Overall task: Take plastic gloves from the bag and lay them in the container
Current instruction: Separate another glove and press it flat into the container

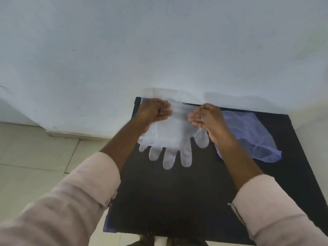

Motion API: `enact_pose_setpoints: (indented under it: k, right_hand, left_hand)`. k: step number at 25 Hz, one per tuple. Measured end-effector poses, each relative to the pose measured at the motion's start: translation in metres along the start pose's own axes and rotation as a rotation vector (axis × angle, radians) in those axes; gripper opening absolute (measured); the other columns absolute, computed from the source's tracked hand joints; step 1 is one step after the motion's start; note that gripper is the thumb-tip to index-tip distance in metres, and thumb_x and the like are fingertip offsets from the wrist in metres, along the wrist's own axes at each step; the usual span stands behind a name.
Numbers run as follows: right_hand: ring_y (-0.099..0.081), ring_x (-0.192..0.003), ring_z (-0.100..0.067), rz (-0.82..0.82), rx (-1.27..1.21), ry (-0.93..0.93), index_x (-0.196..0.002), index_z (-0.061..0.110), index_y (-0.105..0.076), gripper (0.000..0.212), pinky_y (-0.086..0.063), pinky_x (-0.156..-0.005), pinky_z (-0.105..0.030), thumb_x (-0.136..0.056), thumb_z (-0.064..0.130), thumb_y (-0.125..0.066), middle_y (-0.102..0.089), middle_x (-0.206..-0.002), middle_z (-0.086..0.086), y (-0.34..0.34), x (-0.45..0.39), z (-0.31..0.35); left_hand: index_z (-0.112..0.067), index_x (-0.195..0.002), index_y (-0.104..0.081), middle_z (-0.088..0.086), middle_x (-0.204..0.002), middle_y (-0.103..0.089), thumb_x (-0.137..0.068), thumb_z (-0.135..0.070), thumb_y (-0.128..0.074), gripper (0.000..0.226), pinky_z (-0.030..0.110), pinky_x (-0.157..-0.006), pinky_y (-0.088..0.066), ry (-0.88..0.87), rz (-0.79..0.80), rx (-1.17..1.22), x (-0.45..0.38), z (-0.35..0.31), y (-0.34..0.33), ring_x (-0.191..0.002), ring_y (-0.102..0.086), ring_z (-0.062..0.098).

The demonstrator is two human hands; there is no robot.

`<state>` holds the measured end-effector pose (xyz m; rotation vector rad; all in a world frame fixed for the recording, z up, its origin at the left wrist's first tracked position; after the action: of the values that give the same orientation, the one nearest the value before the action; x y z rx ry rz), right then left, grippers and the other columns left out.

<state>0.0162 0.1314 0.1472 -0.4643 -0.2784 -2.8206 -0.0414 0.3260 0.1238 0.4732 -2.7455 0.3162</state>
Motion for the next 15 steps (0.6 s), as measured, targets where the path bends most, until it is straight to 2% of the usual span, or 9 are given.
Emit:
enact_pose_setpoints:
  k: [2,7,11,13,15]
  right_hand:
    - [-0.070,-0.075,-0.027,-0.012,-0.023,-0.003,-0.074,0.009,-0.058,0.020,-0.058,-0.074,-0.035,-0.089,0.000,-0.047,-0.071,-0.082,-0.018,-0.015,-0.034,0.021]
    - [-0.069,-0.071,-0.026,-0.002,-0.014,0.059,-0.078,0.008,-0.058,0.016,-0.056,-0.062,-0.026,-0.084,0.000,-0.045,-0.070,-0.076,-0.015,-0.050,-0.112,0.063]
    - [-0.070,-0.072,-0.025,0.000,-0.011,0.125,-0.076,0.010,-0.059,0.018,-0.057,-0.068,-0.031,-0.084,0.001,-0.045,-0.069,-0.075,-0.014,-0.063,-0.157,0.087]
    - [-0.072,-0.076,-0.027,-0.017,-0.021,0.212,-0.071,0.013,-0.058,0.020,-0.056,-0.072,-0.036,-0.082,0.001,-0.046,-0.070,-0.076,-0.015,-0.066,-0.168,0.103]
    - [-0.072,-0.078,-0.028,-0.091,-0.012,0.415,-0.069,0.017,-0.056,0.021,-0.056,-0.073,-0.038,-0.081,0.003,-0.048,-0.071,-0.075,-0.012,-0.062,-0.164,0.120]
  left_hand:
    - [-0.009,-0.085,-0.066,0.010,-0.083,-0.069,-0.093,-0.013,-0.056,0.014,0.030,-0.074,-0.057,0.007,-0.018,0.001,-0.033,-0.021,0.010,-0.078,-0.071,0.022]
    - [-0.009,-0.082,-0.067,0.009,-0.080,-0.070,-0.092,-0.013,-0.056,0.015,0.030,-0.075,-0.057,0.010,-0.138,0.045,-0.102,-0.058,0.034,-0.073,-0.070,0.019]
    - [-0.010,-0.082,-0.067,0.009,-0.080,-0.070,-0.093,-0.013,-0.057,0.015,0.032,-0.078,-0.057,-0.035,-0.169,0.036,-0.141,-0.083,0.041,-0.075,-0.071,0.019]
    - [-0.011,-0.081,-0.068,0.008,-0.079,-0.071,-0.092,-0.012,-0.057,0.015,0.035,-0.081,-0.056,-0.116,-0.186,0.043,-0.148,-0.102,0.041,-0.077,-0.071,0.021]
    - [-0.012,-0.084,-0.069,0.006,-0.081,-0.073,-0.092,-0.013,-0.058,0.014,0.035,-0.083,-0.056,-0.237,-0.173,0.057,-0.144,-0.119,0.038,-0.082,-0.071,0.022]
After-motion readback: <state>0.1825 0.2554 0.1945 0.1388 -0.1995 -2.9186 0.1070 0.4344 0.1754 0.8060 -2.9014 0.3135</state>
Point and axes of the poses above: each hand's wrist, its own x-axis away from the middle knuckle, its own y-axis out of the back of the hand, z = x × y, the point moved 5 cm from there along -x, towards the middle knuckle
